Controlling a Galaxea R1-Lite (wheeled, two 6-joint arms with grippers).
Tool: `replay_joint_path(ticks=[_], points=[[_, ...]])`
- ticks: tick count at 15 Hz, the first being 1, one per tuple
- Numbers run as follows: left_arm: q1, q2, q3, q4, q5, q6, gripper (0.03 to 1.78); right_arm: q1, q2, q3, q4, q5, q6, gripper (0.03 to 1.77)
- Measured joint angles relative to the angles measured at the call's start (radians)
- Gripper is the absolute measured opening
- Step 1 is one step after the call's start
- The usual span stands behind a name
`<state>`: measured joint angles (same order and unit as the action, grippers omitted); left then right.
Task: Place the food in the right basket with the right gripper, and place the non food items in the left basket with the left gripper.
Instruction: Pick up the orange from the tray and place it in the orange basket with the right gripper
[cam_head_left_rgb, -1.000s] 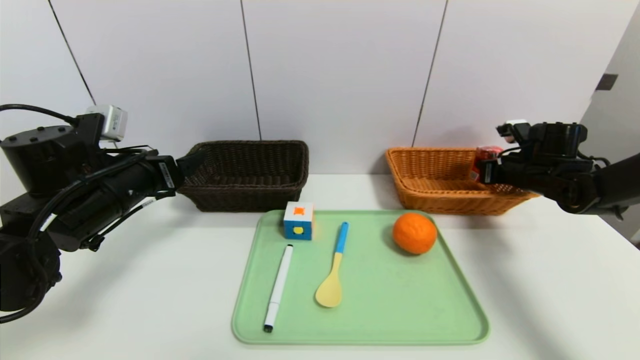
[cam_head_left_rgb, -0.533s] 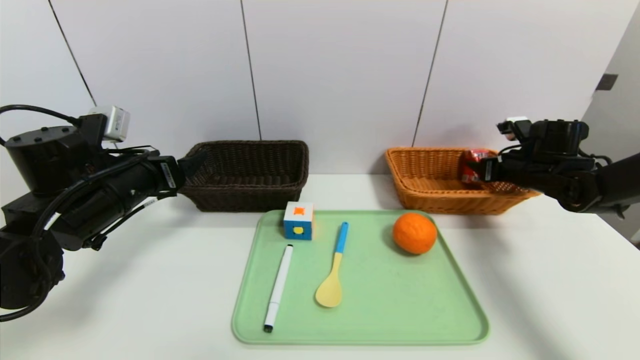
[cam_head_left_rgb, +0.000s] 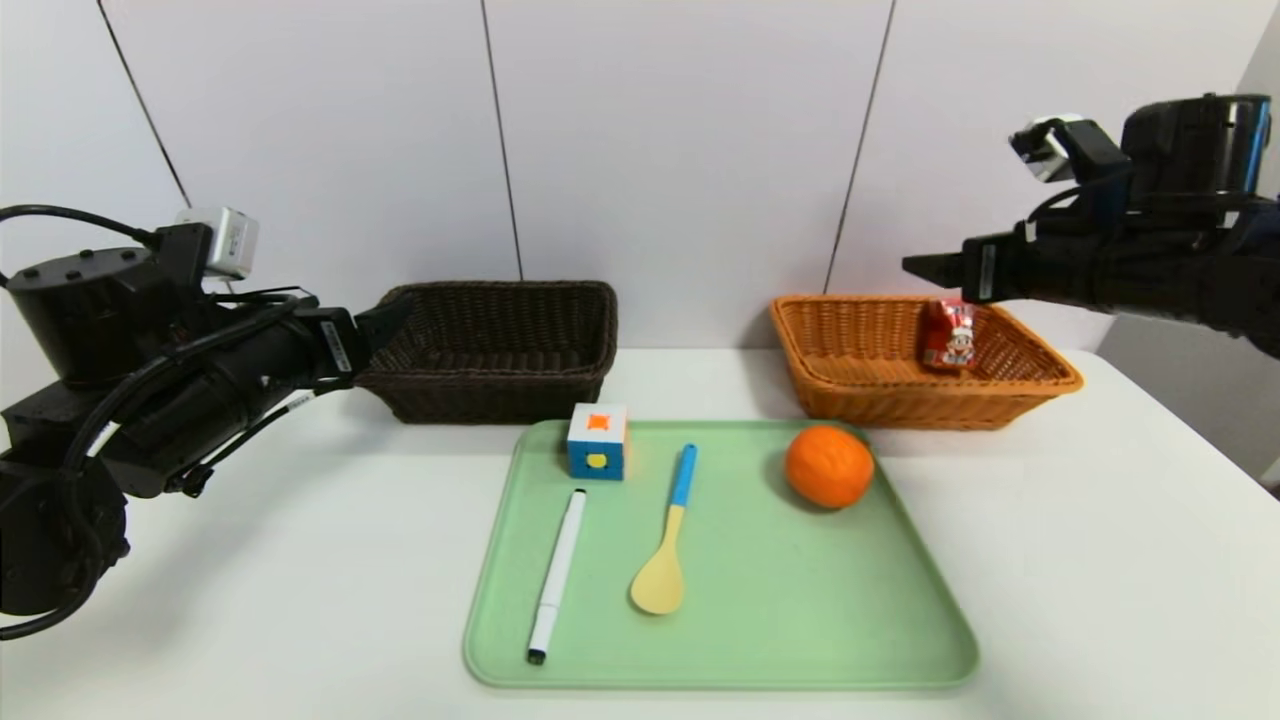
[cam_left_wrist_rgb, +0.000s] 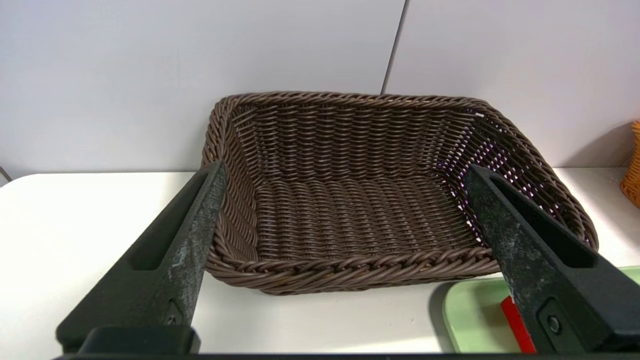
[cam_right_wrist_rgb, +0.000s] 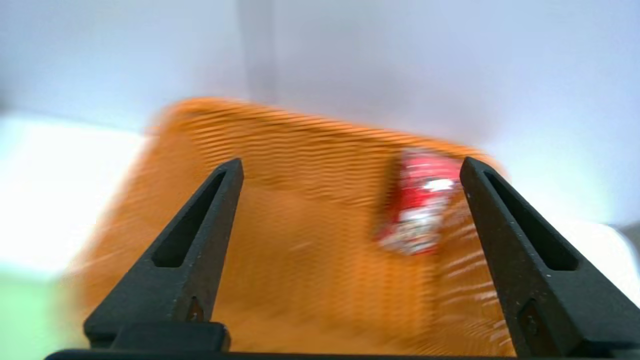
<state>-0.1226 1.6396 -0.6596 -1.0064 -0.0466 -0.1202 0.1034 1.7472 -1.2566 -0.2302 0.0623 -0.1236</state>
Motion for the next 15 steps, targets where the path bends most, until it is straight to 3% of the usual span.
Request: replay_joint_path(ticks=[2, 4, 8, 11, 15], points=[[0.000, -0.003, 0.000, 0.000, 0.000, 0.001, 1.69, 0.152, -0.089, -0.058, 0.227, -0.052, 0.060, 1.56], [-0.001, -0.006, 0.000, 0.001, -0.004, 0.007, 1.69, 0.279, -0.131, -0.180, 0.488, -0.096, 0.174, 1.60], [-0.001, -0.006, 0.011, 0.001, -0.005, 0.056, 1.69, 0.409, -0.101, -0.355, 0.931, -0.121, 0.361, 1.64], [-0.001, -0.006, 0.012, 0.001, -0.007, 0.063, 1.69, 0.424, -0.056, -0.361, 1.026, -0.126, 0.368, 1.66], [-0.001, -0.006, 0.023, 0.001, -0.005, 0.063, 1.69, 0.417, 0.024, -0.354, 1.038, -0.159, 0.357, 1.68]])
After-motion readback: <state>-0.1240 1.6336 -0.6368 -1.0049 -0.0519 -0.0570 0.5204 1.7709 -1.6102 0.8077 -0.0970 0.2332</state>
